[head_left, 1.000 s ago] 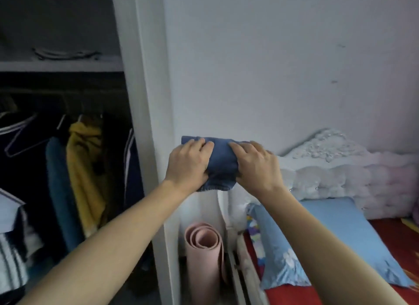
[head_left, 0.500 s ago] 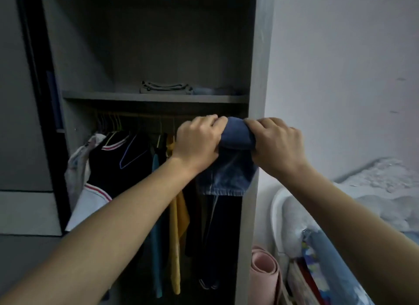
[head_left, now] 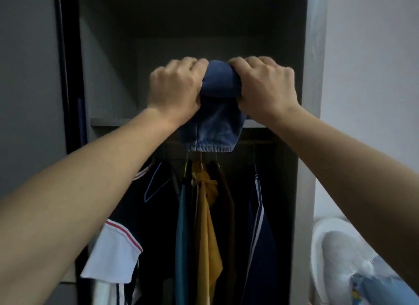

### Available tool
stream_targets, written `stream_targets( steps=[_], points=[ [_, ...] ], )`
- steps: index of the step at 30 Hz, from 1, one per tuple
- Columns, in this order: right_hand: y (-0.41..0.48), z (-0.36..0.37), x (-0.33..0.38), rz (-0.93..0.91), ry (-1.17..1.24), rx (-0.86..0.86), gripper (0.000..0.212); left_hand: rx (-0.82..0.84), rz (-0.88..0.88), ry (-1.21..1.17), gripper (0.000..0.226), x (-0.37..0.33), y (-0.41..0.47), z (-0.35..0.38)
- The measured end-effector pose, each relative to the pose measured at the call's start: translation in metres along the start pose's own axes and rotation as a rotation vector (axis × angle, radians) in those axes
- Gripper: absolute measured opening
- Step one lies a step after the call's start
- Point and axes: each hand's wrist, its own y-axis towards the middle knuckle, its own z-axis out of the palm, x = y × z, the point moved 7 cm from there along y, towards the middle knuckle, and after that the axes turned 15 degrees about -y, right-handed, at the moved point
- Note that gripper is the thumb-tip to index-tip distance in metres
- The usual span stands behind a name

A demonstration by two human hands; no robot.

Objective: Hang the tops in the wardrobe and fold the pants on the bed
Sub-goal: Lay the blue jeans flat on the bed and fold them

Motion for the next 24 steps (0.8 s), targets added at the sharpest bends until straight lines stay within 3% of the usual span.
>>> stream_targets(
  steps=[9, 24],
  points=[
    [0.105, 0.133, -0.012, 0.064, -0.076, -0.163, 0.056, -0.080, 0.051, 0.126, 0.045, 0.069, 0.086, 0.119],
    [0.169, 0.333, -0.023, 0.002, -0.192, 0.032, 0.051, 0.042, 0.021, 0.026, 0.052, 0.130, 0.145, 0.342]
  ],
)
